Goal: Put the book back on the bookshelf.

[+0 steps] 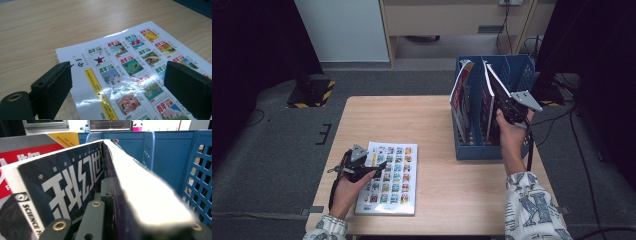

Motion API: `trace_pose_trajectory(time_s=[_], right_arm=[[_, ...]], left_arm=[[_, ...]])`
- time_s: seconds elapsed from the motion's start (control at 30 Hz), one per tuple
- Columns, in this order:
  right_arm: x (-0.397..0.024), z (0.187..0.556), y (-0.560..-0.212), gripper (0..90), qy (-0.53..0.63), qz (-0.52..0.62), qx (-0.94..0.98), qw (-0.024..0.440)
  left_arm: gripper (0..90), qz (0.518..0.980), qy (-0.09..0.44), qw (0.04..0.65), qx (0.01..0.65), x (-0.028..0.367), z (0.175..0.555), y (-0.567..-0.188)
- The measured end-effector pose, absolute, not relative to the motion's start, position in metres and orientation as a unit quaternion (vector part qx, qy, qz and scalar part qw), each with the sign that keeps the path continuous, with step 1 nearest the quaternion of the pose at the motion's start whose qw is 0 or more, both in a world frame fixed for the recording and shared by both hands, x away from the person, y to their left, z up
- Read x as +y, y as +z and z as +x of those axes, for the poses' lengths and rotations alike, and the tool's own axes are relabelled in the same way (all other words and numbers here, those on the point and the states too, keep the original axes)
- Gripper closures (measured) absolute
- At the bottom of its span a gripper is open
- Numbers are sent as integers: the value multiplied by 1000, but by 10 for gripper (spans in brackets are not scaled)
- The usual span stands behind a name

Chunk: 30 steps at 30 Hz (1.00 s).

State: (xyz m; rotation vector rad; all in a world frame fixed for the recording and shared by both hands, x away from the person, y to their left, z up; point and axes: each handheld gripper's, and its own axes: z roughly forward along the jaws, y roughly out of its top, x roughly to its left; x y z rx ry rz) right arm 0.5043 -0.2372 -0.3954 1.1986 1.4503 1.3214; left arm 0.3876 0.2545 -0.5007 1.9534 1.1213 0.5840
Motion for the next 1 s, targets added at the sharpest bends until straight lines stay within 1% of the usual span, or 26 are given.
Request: trace_pose_trajectory(time_s=[0.27,0.5,0.57,0.63,0.7,1.0], right_arm=[[-234,503,-396,800,526,467,583,407],[-232,500,-400,754,526,465,586,406],[-232,499,-401,769,526,465,586,404],[-232,499,-402,804,524,465,586,408],[-231,499,-401,836,513,463,588,420],[-223,505,-398,842,492,462,594,438]], left_arm=[[77,771,231,396,443,254,387,-501],[78,771,231,396,442,254,387,-501],[78,771,231,396,442,254,387,-501],[78,772,231,395,442,254,387,-501],[77,772,231,395,441,254,387,-501],[78,772,231,396,441,254,387,-501]])
